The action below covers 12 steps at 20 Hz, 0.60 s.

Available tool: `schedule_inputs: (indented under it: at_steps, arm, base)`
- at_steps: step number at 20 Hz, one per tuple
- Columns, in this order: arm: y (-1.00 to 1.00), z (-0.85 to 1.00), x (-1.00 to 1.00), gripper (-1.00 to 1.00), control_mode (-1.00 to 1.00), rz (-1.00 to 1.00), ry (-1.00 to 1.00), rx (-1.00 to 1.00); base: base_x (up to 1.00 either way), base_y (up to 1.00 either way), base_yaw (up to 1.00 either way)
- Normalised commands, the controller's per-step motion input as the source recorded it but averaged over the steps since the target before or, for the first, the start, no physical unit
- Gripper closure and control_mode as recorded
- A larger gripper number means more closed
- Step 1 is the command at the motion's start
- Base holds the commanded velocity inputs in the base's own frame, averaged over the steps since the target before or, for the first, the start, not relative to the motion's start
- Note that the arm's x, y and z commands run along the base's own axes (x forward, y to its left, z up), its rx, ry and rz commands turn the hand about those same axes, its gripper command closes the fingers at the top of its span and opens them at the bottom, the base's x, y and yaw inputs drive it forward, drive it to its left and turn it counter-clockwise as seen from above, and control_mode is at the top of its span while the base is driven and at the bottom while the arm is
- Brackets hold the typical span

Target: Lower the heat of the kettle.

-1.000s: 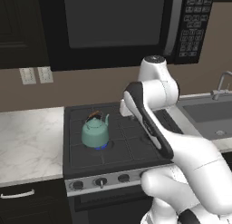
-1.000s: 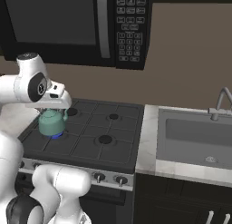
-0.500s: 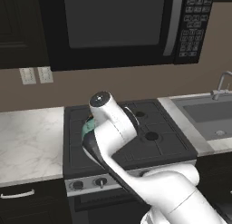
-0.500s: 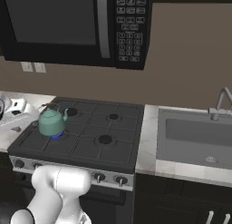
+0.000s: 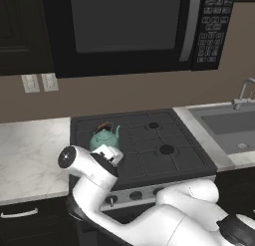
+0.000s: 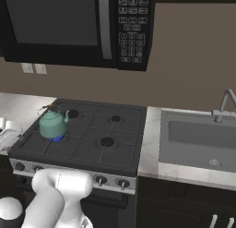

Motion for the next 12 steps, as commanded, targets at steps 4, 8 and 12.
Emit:
schedule_inputs:
  at_steps: [4,8,12]
  arm:
    - [0.70,-0.79,0.00,-1.00,-1.00,0.19,0.00,-0.24]
    - [0.62,-0.79,0.00,-1.00,-1.00,0.20,0.00,-0.22]
    - [0.41,-0.65,0.00,-1.00,-1.00,0.19,0.04,-0.19]
  base:
    - [0.00,0.00,0.00]
    - [0.00,0.00,0.00]
    - [0.00,0.00,0.00]
